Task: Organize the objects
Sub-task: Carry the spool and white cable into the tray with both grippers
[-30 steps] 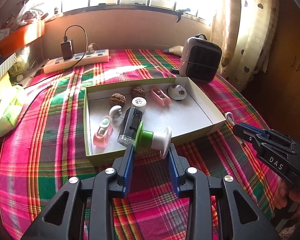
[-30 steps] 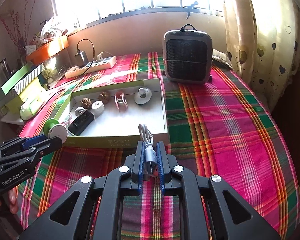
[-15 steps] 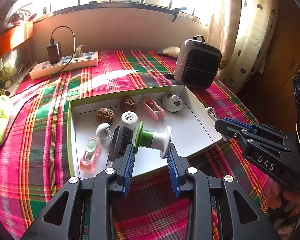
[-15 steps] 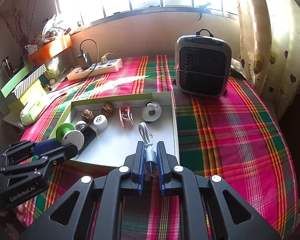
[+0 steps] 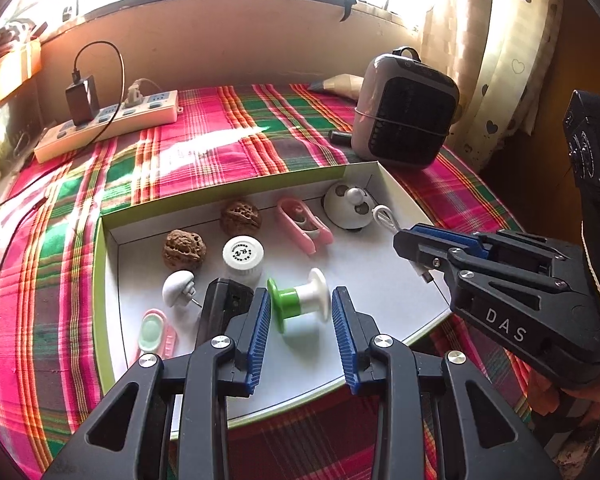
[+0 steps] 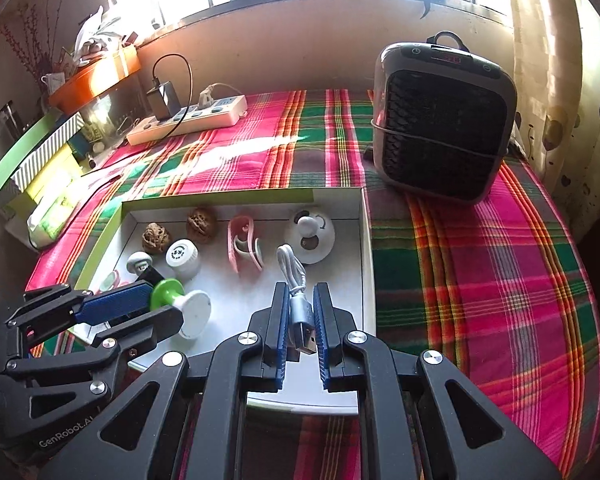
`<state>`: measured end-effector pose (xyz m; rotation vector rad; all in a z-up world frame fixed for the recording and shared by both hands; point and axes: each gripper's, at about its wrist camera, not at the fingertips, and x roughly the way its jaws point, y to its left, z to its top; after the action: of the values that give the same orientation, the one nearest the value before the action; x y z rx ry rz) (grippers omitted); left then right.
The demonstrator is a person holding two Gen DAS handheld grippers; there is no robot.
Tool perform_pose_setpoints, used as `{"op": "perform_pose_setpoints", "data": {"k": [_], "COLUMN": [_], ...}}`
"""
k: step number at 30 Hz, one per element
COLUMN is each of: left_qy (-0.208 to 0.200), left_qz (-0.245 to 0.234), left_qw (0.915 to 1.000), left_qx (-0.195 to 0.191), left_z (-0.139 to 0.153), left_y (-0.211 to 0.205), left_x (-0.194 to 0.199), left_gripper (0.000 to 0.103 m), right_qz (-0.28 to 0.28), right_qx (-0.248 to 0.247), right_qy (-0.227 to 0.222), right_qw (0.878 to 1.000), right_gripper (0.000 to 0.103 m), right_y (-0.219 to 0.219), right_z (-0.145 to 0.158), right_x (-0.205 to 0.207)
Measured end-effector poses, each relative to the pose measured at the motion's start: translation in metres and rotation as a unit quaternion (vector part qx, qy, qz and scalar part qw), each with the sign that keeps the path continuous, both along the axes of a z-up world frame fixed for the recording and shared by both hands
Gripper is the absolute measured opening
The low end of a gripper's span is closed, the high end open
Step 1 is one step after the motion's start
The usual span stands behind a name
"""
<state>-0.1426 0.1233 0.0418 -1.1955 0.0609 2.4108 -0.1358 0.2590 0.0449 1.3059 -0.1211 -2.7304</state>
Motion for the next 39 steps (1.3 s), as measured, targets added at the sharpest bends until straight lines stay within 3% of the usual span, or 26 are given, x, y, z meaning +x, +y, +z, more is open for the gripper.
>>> {"op": "perform_pose_setpoints", "data": {"k": [39], "left_qy": [-0.024], "left_qz": [0.011], "left_qw": [0.9996], "left_qx": [-0.012], "left_z": [-0.015], "left_y": [0.003], "left_x": [-0.014], "left_gripper": [0.029], "right_qz": [0.006], "right_qx": [0.027], "right_qy": [-0.027], "right_qw": [0.999], "right_gripper": [0.013], "right_y": [-0.007], "right_z": [-0.020], "right_x": [-0.024]}}
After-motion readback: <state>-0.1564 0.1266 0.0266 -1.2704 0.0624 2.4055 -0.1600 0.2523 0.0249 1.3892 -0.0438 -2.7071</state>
